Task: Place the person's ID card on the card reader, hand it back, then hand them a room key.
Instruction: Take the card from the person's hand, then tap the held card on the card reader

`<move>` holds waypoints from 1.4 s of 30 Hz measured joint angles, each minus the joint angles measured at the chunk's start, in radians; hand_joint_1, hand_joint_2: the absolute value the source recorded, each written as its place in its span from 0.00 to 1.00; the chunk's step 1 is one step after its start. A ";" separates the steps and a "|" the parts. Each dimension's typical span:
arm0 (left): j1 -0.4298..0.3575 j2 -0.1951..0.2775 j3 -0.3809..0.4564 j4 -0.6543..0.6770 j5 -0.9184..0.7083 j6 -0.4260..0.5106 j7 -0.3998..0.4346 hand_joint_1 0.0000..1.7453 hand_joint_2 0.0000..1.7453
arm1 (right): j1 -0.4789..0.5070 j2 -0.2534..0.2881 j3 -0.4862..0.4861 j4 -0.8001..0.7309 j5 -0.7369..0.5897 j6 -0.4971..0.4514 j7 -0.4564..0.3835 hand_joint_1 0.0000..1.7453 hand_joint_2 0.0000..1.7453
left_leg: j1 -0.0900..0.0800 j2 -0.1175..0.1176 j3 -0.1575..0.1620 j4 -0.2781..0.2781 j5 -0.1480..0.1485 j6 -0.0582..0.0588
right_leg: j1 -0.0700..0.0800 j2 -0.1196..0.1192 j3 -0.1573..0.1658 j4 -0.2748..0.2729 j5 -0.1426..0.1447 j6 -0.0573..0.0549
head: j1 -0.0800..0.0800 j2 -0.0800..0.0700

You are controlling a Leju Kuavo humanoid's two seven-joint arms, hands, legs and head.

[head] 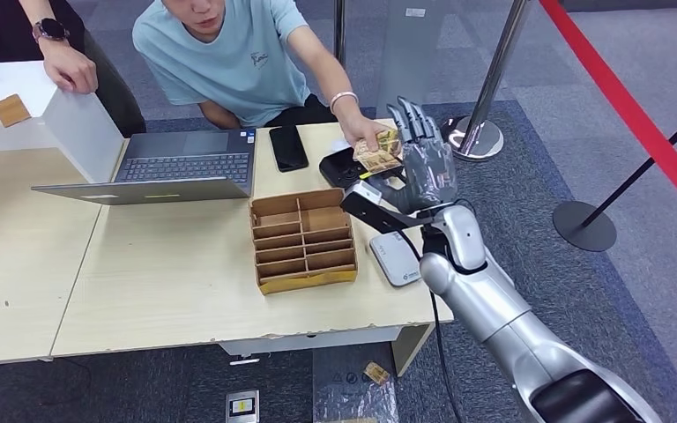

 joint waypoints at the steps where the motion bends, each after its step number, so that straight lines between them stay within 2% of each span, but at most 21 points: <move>1: 0.000 0.000 0.000 0.000 0.000 -0.001 0.002 0.00 1.00 | 0.000 0.000 0.002 0.001 -0.001 0.002 0.001 0.06 1.00 | 0.000 0.000 0.000 0.000 0.000 0.000 | 0.000 0.000 0.000 0.000 0.000 0.000 | 0.000 0.000; 3: 0.000 0.000 0.000 0.000 0.000 -0.003 0.009 0.00 1.00 | 0.001 0.000 0.006 0.004 -0.002 0.005 0.004 0.11 1.00 | 0.000 0.000 0.000 0.000 0.000 0.000 | 0.000 0.000 0.000 0.000 0.000 0.000 | 0.000 0.000; 5: 0.000 0.000 0.000 0.000 0.000 -0.006 0.015 0.00 1.00 | 0.003 0.000 0.009 0.008 -0.006 0.005 0.007 0.40 1.00 | 0.000 0.000 0.000 0.000 0.000 0.000 | 0.000 0.000 0.000 0.000 0.000 0.000 | 0.000 0.000; 7: 0.000 0.000 0.000 0.000 0.000 -0.008 0.016 0.00 1.00 | 0.004 0.002 0.012 0.013 -0.013 0.003 0.003 0.77 1.00 | 0.000 0.000 0.000 0.000 0.000 0.000 | 0.000 0.000 0.000 0.000 0.000 0.000 | 0.000 0.000; 8: 0.000 0.000 0.000 0.000 0.000 -0.008 0.016 0.00 1.00 | 0.005 0.003 0.014 0.017 -0.017 0.002 -0.001 0.88 1.00 | 0.000 0.000 0.000 0.000 0.000 0.000 | 0.000 0.000 0.000 0.000 0.000 0.000 | 0.000 0.000; 10: 0.000 0.000 0.000 0.000 0.002 -0.007 0.014 0.00 1.00 | 0.005 0.007 0.018 0.026 -0.023 0.001 -0.013 0.99 1.00 | 0.000 0.000 0.000 0.000 0.000 0.000 | 0.000 0.000 0.000 0.000 0.000 0.000 | 0.000 0.000; 16: 0.000 0.001 0.000 0.000 0.005 -0.005 0.014 0.00 1.00 | 0.013 0.023 0.022 0.050 -0.024 -0.001 -0.051 1.00 1.00 | 0.000 0.000 0.000 0.000 0.000 0.000 | 0.000 0.000 0.000 0.000 0.000 0.000 | 0.000 0.000; 31: 0.000 0.005 0.000 0.000 0.011 -0.004 0.012 0.00 1.00 | 0.042 0.041 0.007 0.072 -0.054 -0.005 -0.073 1.00 1.00 | 0.000 0.000 0.000 0.000 0.000 0.000 | 0.000 0.000 0.000 0.000 0.000 0.000 | 0.000 0.000; 42: 0.003 0.005 0.000 0.000 0.033 0.001 0.017 0.00 1.00 | 0.136 0.003 -0.044 0.072 -0.241 -0.005 -0.052 1.00 1.00 | 0.000 0.000 0.000 0.000 0.000 0.000 | 0.000 0.000 -0.001 -0.001 0.000 0.000 | 0.000 0.000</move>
